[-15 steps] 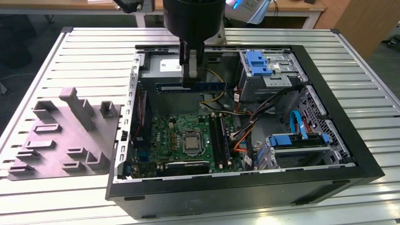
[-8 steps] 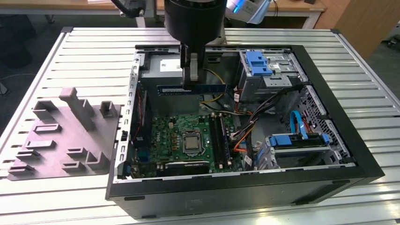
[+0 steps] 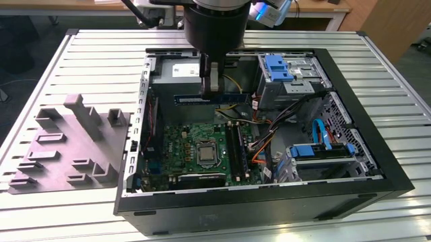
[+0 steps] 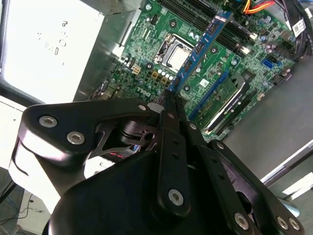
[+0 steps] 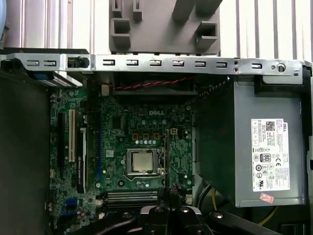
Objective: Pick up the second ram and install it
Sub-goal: 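Pick up the second ram and move it above second insertion slot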
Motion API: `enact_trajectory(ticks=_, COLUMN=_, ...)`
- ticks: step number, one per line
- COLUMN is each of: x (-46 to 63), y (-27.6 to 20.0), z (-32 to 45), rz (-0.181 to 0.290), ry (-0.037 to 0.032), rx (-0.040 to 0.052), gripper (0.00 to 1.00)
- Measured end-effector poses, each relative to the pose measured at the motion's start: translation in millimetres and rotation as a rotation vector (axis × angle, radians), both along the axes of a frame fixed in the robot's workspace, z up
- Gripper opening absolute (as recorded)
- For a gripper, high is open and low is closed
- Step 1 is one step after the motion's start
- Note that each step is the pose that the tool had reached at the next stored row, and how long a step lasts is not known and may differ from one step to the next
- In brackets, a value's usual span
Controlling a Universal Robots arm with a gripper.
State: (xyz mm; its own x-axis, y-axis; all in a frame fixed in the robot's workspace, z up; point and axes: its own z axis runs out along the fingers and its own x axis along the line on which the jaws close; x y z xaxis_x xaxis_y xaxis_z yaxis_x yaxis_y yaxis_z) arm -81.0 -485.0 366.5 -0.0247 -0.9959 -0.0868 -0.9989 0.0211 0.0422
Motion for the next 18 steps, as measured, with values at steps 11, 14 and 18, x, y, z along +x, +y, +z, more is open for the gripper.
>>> enact_trajectory(ticks=11, x=8.0, y=0.0, z=-9.0, rz=0.001, ry=0.0004, rx=0.0, gripper=0.11)
enact_trajectory(ticks=14, x=8.1, y=0.0, z=-10.6, rz=0.005, ry=0.0006, rx=0.0, gripper=0.11)
enact_trajectory(ticks=18, x=8.1, y=-0.1, z=-12.7, rz=0.015, ry=0.0005, rx=0.0001, gripper=0.11)
